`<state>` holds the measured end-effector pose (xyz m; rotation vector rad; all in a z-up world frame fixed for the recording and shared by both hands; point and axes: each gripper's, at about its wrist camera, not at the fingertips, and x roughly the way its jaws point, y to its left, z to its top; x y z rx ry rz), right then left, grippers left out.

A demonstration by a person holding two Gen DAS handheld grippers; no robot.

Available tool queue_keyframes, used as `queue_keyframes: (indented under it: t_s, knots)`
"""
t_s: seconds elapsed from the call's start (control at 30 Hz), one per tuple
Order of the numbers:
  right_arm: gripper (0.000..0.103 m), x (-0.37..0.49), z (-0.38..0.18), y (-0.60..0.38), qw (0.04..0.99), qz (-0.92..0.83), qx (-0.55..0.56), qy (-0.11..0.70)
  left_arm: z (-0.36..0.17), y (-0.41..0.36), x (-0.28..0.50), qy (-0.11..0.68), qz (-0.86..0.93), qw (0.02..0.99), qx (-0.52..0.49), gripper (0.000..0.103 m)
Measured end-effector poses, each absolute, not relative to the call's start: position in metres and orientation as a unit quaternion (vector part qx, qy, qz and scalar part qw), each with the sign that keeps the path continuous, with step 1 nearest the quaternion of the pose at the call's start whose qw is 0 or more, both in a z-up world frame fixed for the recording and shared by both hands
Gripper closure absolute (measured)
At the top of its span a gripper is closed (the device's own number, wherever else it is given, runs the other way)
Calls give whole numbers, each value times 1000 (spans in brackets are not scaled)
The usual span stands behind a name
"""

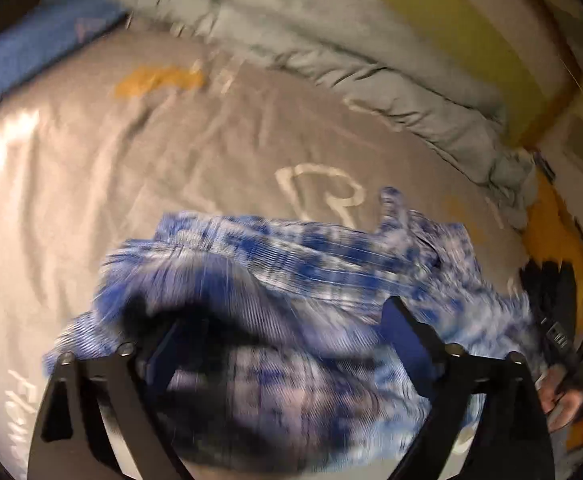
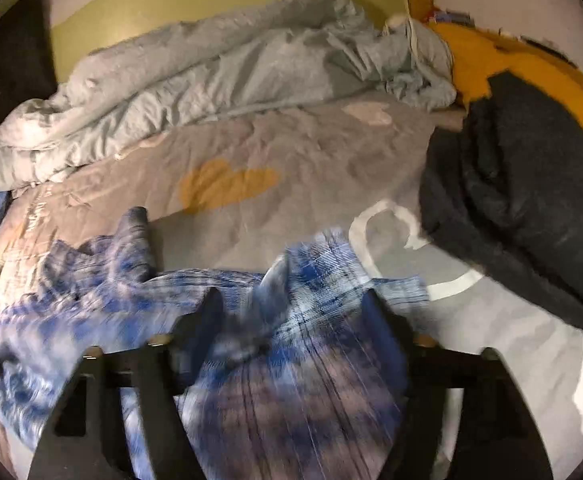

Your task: Fold large clothes

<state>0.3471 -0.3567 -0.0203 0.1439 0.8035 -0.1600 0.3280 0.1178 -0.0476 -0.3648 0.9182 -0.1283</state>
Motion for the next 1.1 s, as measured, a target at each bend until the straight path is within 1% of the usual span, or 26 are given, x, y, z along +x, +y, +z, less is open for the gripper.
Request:
queue_keyframes:
  t_s: [0.07,0.13,0.2,0.3,0.4,0.47,0.53,0.6,0.63,0.67,0.7,0.73,0.8,0.83,0.87,0.9,0.93,0.97,1.03,1.1]
  knots:
    - [22,334,-9,-351,920,-67,54,383,-32,105,314,422,-56,896,-125,5]
    - [12,321,2,-345,925,-65,42,371,-22,92,303,408,-62,905,-99,1]
    - [9,312,13,-336,932,-51,31,359,-13,76,297,392,-81,913,-70,1]
    - [7,310,25,-313,935,0,2,355,-3,44,305,386,-129,913,-27,1]
    - [5,324,28,-277,930,37,-100,351,-4,12,338,410,-186,893,18,1]
    - [5,344,19,-261,912,56,-163,372,-11,-4,362,428,-210,878,44,1]
    - [5,366,7,-263,898,67,-168,401,-20,-13,379,447,-237,861,53,1]
    - [6,384,-4,-273,889,90,-149,424,-36,-18,393,474,-265,838,54,2]
    - [7,391,-9,-280,883,109,-140,435,-45,-22,398,486,-275,828,55,5]
    - [7,396,-14,-286,873,135,-133,449,-54,-23,401,495,-275,822,59,12]
    - [9,398,-20,-288,864,158,-131,461,-60,-23,401,499,-272,821,62,14]
    - [9,399,-27,-291,854,179,-133,470,-64,-23,401,500,-272,820,64,19]
    - [9,397,-35,-296,853,189,-141,465,-71,-20,401,495,-275,822,65,28]
    - [13,396,-39,-296,855,186,-147,461,-72,-19,401,488,-270,827,67,43]
    - [19,395,-42,-297,855,184,-152,461,-72,-19,400,481,-263,833,71,67]
    - [44,396,-45,-298,855,179,-157,462,-70,-18,400,468,-249,844,76,78]
    - [87,398,-49,-299,854,170,-158,466,-68,-17,401,456,-238,854,74,89]
    - [101,399,-53,-301,851,165,-151,475,-64,-16,400,447,-234,861,67,97]
    - [103,403,-56,-305,858,152,-131,472,-55,-13,401,430,-225,873,59,101]
    - [103,403,-49,-310,880,137,-115,440,-40,-10,400,393,-199,895,67,103]
